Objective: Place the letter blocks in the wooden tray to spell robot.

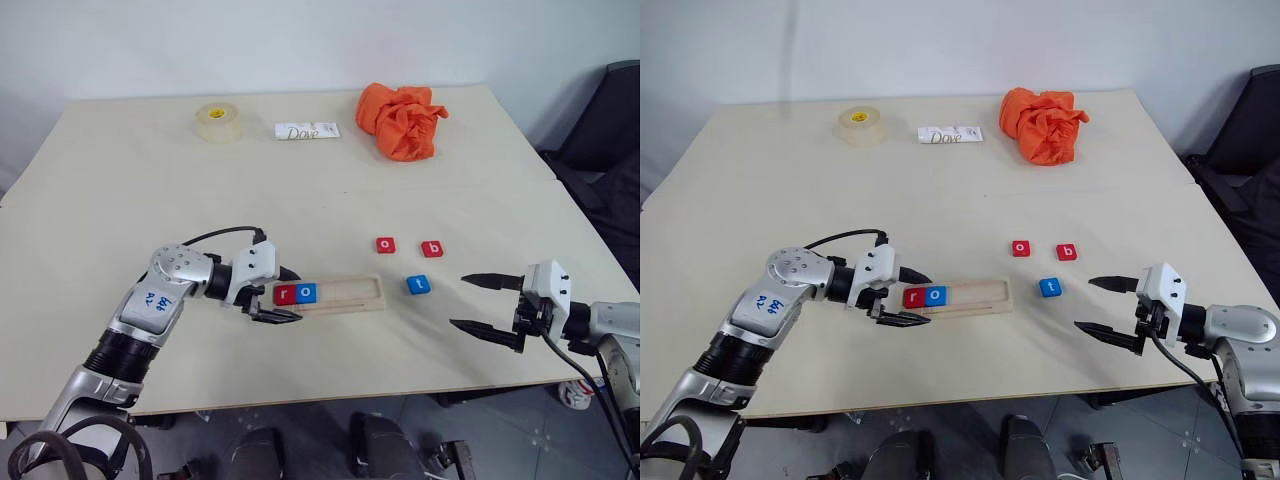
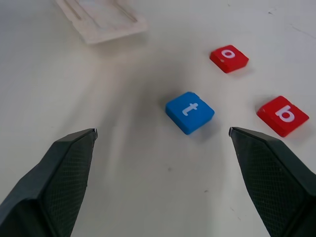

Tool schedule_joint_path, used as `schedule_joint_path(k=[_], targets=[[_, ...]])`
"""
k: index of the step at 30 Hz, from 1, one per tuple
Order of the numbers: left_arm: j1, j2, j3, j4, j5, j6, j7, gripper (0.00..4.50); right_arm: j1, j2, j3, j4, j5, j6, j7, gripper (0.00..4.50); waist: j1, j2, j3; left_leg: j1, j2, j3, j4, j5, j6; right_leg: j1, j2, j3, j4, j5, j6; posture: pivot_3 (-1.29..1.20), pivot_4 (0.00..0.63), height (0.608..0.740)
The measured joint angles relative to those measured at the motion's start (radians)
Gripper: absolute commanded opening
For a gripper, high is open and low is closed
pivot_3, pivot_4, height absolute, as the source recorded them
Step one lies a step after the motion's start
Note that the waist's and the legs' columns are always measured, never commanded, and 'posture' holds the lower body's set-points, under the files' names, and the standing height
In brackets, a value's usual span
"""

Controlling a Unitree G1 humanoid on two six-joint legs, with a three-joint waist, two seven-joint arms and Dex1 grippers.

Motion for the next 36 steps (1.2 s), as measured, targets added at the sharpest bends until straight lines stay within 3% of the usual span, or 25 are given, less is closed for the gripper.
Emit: schedule_joint_path(k=[7,10,19,27,32,36], targets=[[0.005,-0.001,-0.024,0.013,0.036,-0.018,-0.016,3.39,-0.006,0.0,-0.004,-0.013,0.011,0.005,-0.02,4.5,0.004,0.0,0.0,0.0,0.0,0.0,0.0,0.0,0.0,0.0,0.0,0.0,0.0,0.0,0.0,0.0,0.15,0.74],[0.022,-0.001,-0.035,0.013,0.047,-0.022,-0.015,4.44,-0.009,0.0,-0.004,-0.019,0.02,0.011,-0.029,4.5,0.004,0.0,0.0,0.0,0.0,0.0,0.0,0.0,0.0,0.0,0.0,0.0,0.0,0.0,0.0,0.0,0.15,0.74],[0.046,-0.01,-0.022,-0.023,0.039,0.004,0.008,4.48,-0.051,0.0,-0.004,-0.014,0.022,0.025,-0.028,4.5,0.003,-0.001,0.0,0.0,0.0,0.0,0.0,0.0,0.0,0.0,0.0,0.0,0.0,0.0,0.0,0.0,0.15,0.74],[0.166,-0.051,0.268,-0.04,-0.202,-0.146,-0.01,4.48,-0.073,-0.001,-0.013,-0.025,0.019,0.148,-0.137,4.5,0.002,-0.001,0.0,0.0,0.0,0.0,0.001,0.0,0.0,0.0,-0.001,0.0,0.0,0.0,0.0,0.0,0.15,0.74],[0.269,-0.087,0.402,0.006,-0.356,-0.287,-0.148,4.48,-0.031,0.014,-0.058,-0.201,0.02,0.358,-0.371,4.5,0.002,0.0,0.0,0.0,0.0,0.0,0.001,0.0,0.0,0.0,-0.001,0.0,0.0,0.0,0.0,0.0,0.15,0.74],[0.278,-0.101,0.434,0.104,-0.383,-0.377,-0.233,4.48,0.002,0.086,-0.083,-0.305,0.019,0.438,-0.533,4.5,0.004,-0.001,0.0,-0.001,0.0,-0.001,0.002,-0.002,0.004,0.001,-0.001,0.0,0.0,0.0,0.0,0.0,0.15,0.74]])
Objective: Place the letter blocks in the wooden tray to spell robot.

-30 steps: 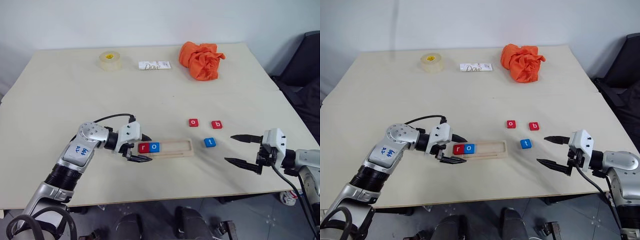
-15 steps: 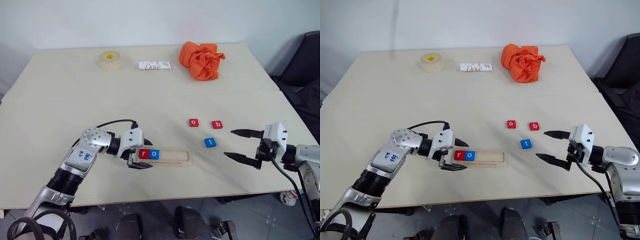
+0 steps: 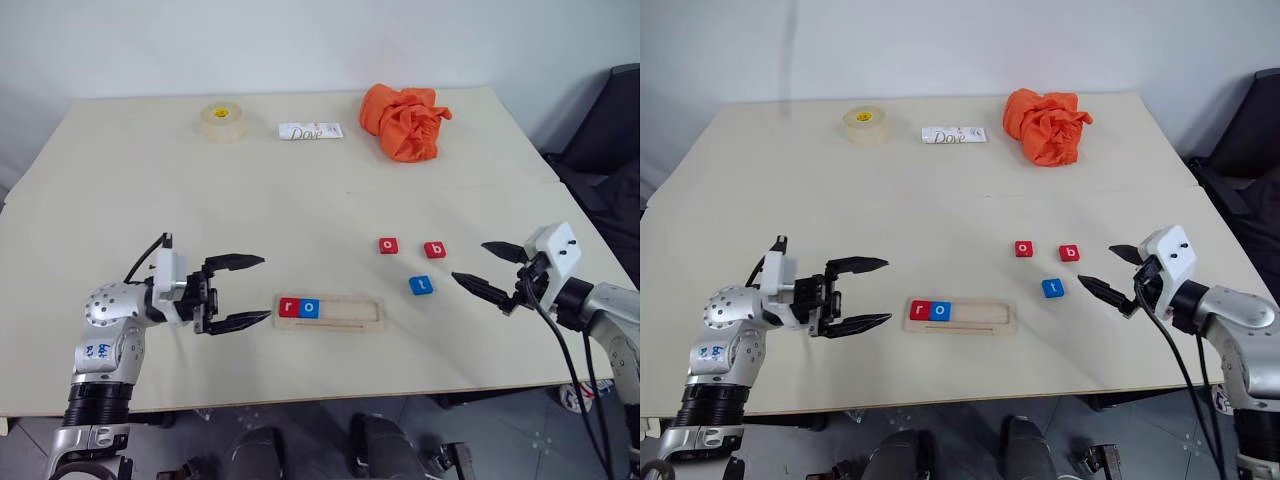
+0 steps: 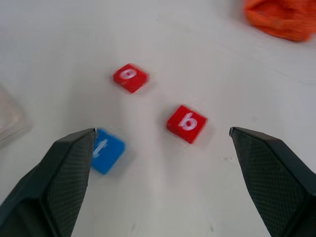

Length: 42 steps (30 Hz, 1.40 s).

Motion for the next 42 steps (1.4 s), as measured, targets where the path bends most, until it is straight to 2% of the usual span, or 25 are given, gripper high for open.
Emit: schedule_joint_path(k=[7,17,20,23,30,38,41,42], targets=[[-0.012,-0.014,0.001,0.154,-0.001,-0.109,-0.088,4.48,0.045,0.05,-0.008,-0.092,0.003,0.096,-0.137,4.5,-0.002,0.0,0.0,-0.001,0.0,0.0,-0.001,-0.001,0.001,0.0,0.0,0.0,-0.001,0.0,0.0,0.0,0.15,0.74],[-0.045,-0.016,-0.022,0.182,-0.006,-0.118,-0.088,4.48,0.042,0.056,-0.008,-0.091,0.003,0.124,-0.171,4.5,-0.003,0.0,0.0,-0.001,0.0,0.0,-0.001,-0.001,0.001,0.0,0.0,0.0,-0.001,0.0,0.0,0.0,0.15,0.74],[-0.04,-0.015,-0.034,0.164,-0.008,-0.106,-0.088,4.48,-0.01,0.086,-0.002,-0.073,0.001,0.158,-0.218,4.5,-0.007,0.0,0.0,0.0,0.0,0.0,-0.002,-0.001,0.001,0.0,0.0,0.0,-0.001,0.0,0.0,0.0,0.15,0.74],[-0.016,-0.006,-0.045,0.123,-0.011,-0.096,-0.089,4.48,-0.131,0.167,0.037,0.015,-0.034,0.181,-0.305,4.5,-0.014,-0.001,-0.001,0.0,0.001,0.0,-0.002,-0.001,0.001,-0.001,0.001,0.0,0.0,0.0,0.0,0.0,0.15,0.74],[0.03,0.024,-0.039,0.064,-0.031,-0.075,-0.088,4.48,-0.256,0.251,0.129,0.215,-0.11,0.133,-0.362,4.5,-0.006,-0.001,-0.001,-0.001,0.0,0.001,-0.003,-0.001,0.001,-0.002,0.0,0.0,-0.001,-0.001,-0.001,0.0,0.15,0.74],[0.08,0.028,-0.032,-0.001,-0.039,-0.061,-0.087,4.48,-0.289,0.298,0.165,0.296,-0.171,0.096,-0.393,4.5,-0.007,-0.001,-0.001,-0.001,0.001,0.001,-0.003,-0.001,0.001,-0.002,0.001,0.0,-0.001,-0.001,-0.001,0.0,0.15,0.74],[0.085,0.028,-0.029,-0.018,-0.041,-0.055,-0.086,4.5,-0.296,0.302,0.164,0.302,-0.179,0.1,-0.405,3.91,-0.007,-0.001,-0.001,-0.001,0.001,0.001,-0.003,-0.001,0.001,-0.002,0.001,0.0,-0.001,-0.001,-0.001,0.0,0.15,0.74],[0.087,0.028,-0.029,-0.022,-0.041,-0.055,-0.086,4.5,-0.296,0.303,0.164,0.302,-0.182,0.101,-0.407,3.57,-0.007,-0.001,-0.001,-0.001,0.001,0.001,-0.003,-0.001,0.001,-0.002,0.001,0.0,-0.001,-0.001,-0.001,0.0,0.15,0.74]])
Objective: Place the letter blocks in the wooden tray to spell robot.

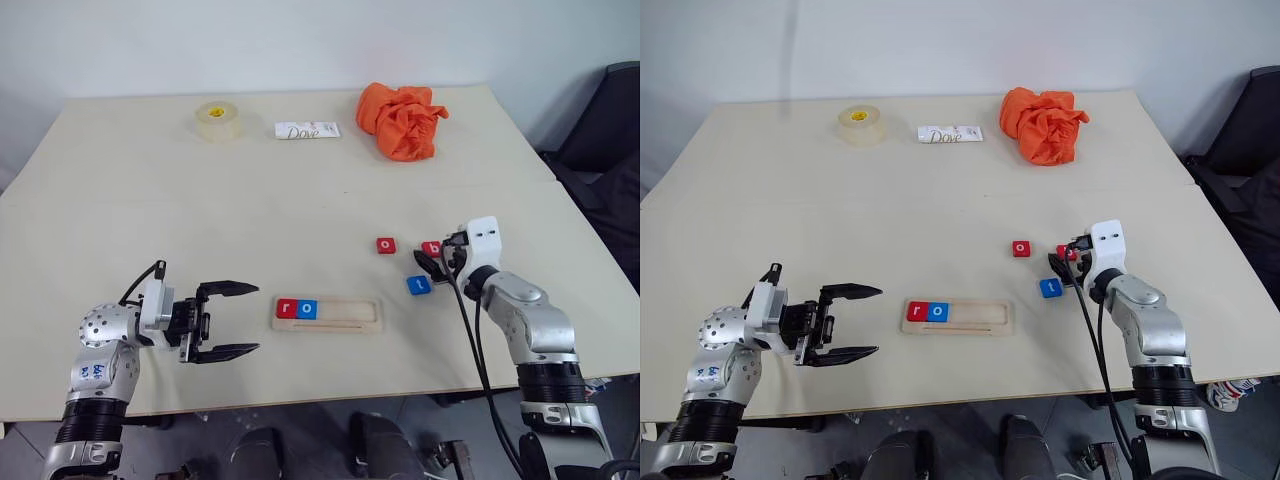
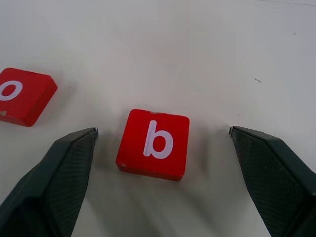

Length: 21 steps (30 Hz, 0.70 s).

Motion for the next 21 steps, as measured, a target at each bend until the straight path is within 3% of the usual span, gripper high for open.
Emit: schedule_joint_path(k=[6,12,16,21], targets=[[0.003,0.0,0.001,-0.003,0.0,0.001,-0.001,4.5,0.0,0.018,0.0,-0.002,-0.004,-0.006,-0.008,1.5,-0.001,0.0,0.0,0.0,0.0,0.0,0.0,0.0,0.0,0.0,0.0,0.0,0.0,0.0,0.0,0.0,0.15,0.74],[-0.002,0.0,0.011,0.028,0.0,-0.006,-0.001,4.5,0.01,0.023,-0.007,-0.081,0.002,0.035,-0.031,1.46,0.0,0.0,0.0,-0.001,0.0,0.0,-0.001,0.0,0.0,-0.002,0.0,0.0,0.0,0.0,0.0,0.0,0.15,0.74],[-0.024,0.011,0.03,0.074,0.0,-0.018,-0.001,4.5,0.078,0.019,-0.061,-0.302,0.044,0.138,-0.06,1.46,0.003,0.0,0.0,-0.002,0.0,0.0,-0.002,0.0,0.0,-0.003,0.0,0.0,-0.001,0.0,-0.001,0.0,0.15,0.74],[-0.05,0.028,0.037,0.134,0.0,-0.039,-0.003,4.5,0.299,0.063,-0.104,-0.632,0.073,0.302,-0.154,1.46,0.006,0.0,0.0,-0.004,0.0,-0.001,-0.001,-0.002,0.0,-0.003,0.0,-0.001,-0.002,-0.001,-0.001,0.0,0.15,0.74]])
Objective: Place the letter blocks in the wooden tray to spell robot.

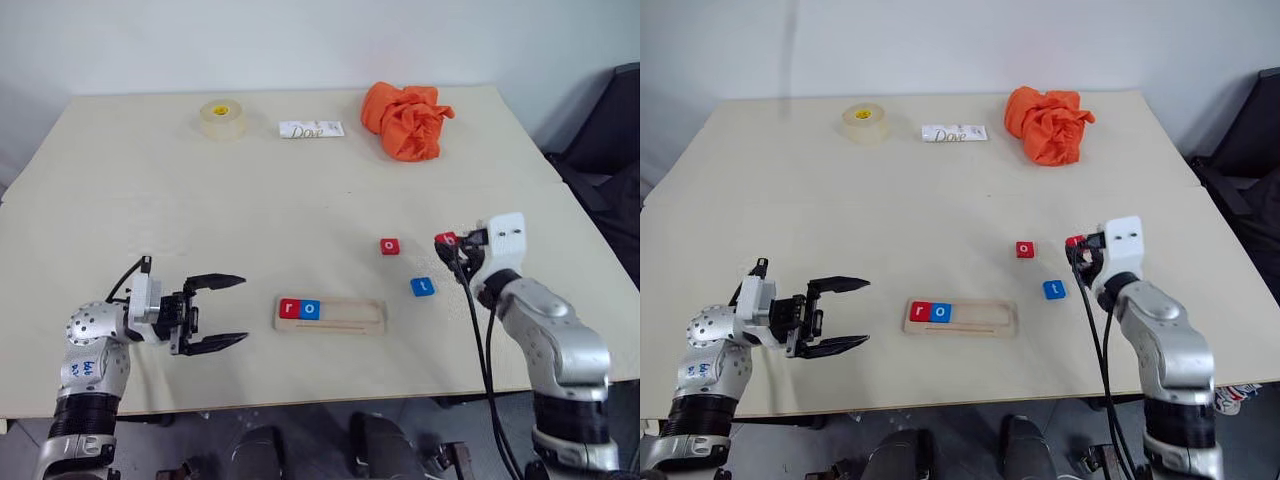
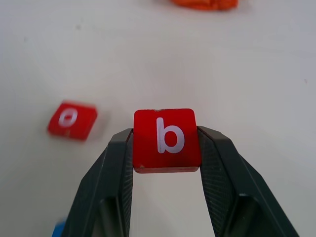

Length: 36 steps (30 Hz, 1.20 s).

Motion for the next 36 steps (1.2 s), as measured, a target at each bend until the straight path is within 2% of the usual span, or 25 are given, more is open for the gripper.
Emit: schedule_joint_path(k=[6,16,25,28,30,33,36], targets=[[-0.011,-0.005,-0.019,0.044,0.002,-0.045,-0.001,4.5,0.179,0.056,-0.012,-0.196,0.008,0.103,-0.074,1.46,-0.006,-0.001,-0.001,0.0,0.0,0.0,0.0,-0.001,0.002,0.0,0.0,0.0,0.0,0.0,0.0,0.0,0.15,0.74],[-0.011,-0.005,-0.03,0.046,0.002,-0.057,0.0,4.5,0.216,0.087,-0.012,-0.145,0.011,0.06,-0.071,1.46,-0.005,-0.001,-0.001,0.0,0.0,0.0,0.0,-0.001,0.002,0.0,0.0,0.0,0.0,0.0,0.0,0.0,0.15,0.74],[-0.008,-0.005,-0.029,0.041,0.001,-0.061,0.0,4.5,0.216,0.092,-0.007,-0.144,0.014,0.022,-0.043,4.45,-0.005,-0.001,-0.001,0.0,0.0,0.0,0.0,-0.001,0.002,0.0,0.0,0.0,-0.001,0.0,0.0,0.0,0.15,0.74],[-0.008,-0.005,-0.029,0.041,0.0,-0.061,0.0,4.5,0.212,0.053,-0.006,-0.143,0.025,-0.009,0.01,4.45,-0.005,-0.001,-0.001,0.0,0.0,0.0,0.0,-0.001,0.002,0.0,0.0,0.0,-0.001,0.0,0.0,0.0,0.15,0.74],[-0.008,-0.005,-0.029,0.04,-0.001,-0.061,0.0,4.5,0.2,-0.012,-0.004,-0.142,0.033,-0.034,0.073,4.45,-0.005,-0.001,-0.001,0.0,0.0,0.0,0.0,-0.001,0.002,0.0,0.0,0.0,-0.001,0.0,0.0,0.0,0.15,0.74],[-0.008,-0.005,-0.03,0.038,-0.001,-0.06,0.0,4.5,0.165,-0.146,0.012,-0.115,0.037,-0.104,0.206,4.45,-0.005,-0.001,-0.001,0.0,0.0,0.0,0.0,-0.001,0.002,0.0,0.0,0.0,-0.001,0.0,0.0,0.0,0.15,0.74],[-0.006,-0.005,-0.029,0.033,-0.002,-0.06,0.0,4.5,0.129,-0.326,0.05,-0.036,0.037,-0.204,0.398,4.45,-0.004,-0.002,0.0,0.0,0.0,0.0,0.0,-0.001,0.002,0.001,0.0,0.0,-0.001,0.0,0.001,0.0,0.15,0.74]])
